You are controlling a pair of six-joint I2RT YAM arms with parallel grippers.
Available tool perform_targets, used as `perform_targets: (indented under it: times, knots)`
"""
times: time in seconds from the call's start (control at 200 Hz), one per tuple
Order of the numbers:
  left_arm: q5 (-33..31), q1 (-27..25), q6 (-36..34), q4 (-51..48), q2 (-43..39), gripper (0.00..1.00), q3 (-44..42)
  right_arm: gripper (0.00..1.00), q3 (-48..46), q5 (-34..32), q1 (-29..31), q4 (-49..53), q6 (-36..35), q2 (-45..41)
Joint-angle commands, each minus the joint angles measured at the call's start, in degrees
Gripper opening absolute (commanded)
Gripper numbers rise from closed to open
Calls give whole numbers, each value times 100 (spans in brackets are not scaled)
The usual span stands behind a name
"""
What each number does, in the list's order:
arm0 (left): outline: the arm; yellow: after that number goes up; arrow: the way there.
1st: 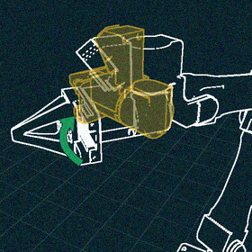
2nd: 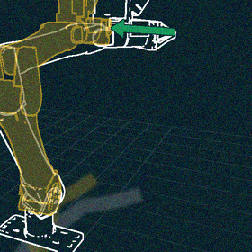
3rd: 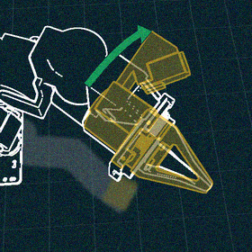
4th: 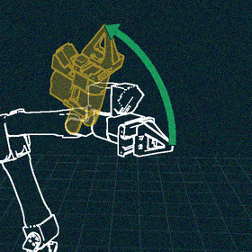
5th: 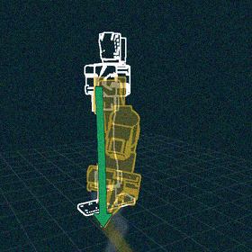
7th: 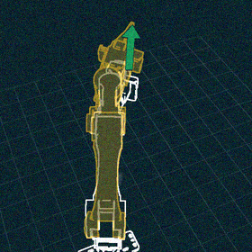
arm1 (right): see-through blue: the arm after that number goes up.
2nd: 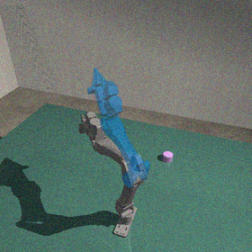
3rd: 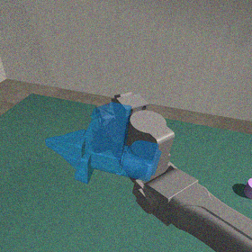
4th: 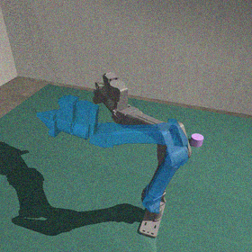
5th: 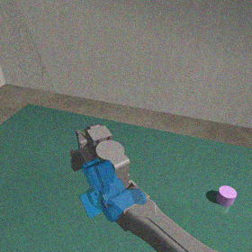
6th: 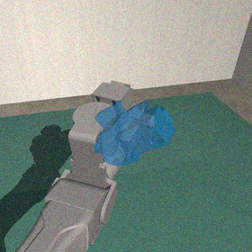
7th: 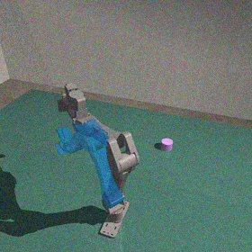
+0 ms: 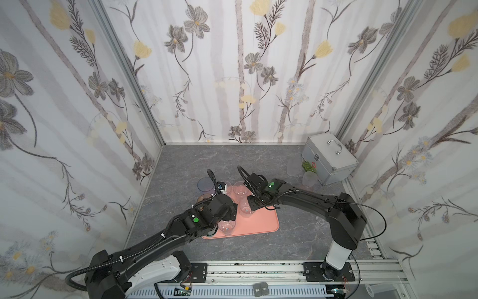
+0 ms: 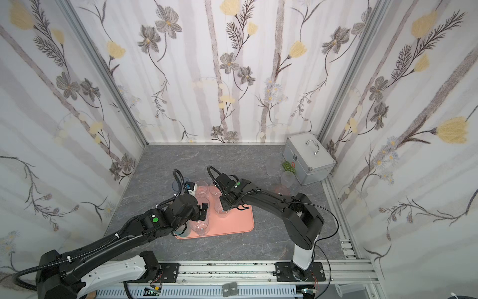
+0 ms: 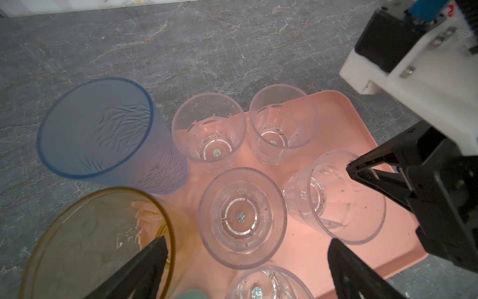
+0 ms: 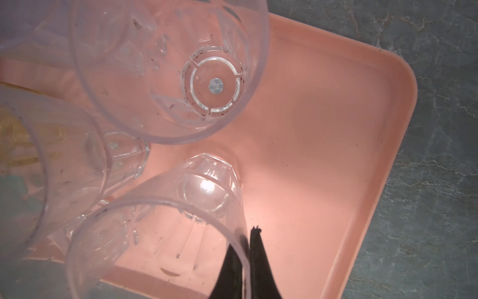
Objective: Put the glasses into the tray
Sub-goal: 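Carry the clear glass onto the tray and lower it among the glasses, then open the right gripper and move it toward the pink cup near the case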
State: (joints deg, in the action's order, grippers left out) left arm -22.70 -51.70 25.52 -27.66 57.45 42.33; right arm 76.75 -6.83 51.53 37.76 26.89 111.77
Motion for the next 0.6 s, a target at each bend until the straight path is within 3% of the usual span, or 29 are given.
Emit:
perform_targets:
  times: [0.0, 0.594]
  knots:
    - [-139, -6, 32, 34, 38, 100, -5, 4, 117, -168, 15, -50, -16, 129]
    - [-133, -6, 102, 38, -85, 100, -92, 16, 433, -73, 25, -222, 114, 372]
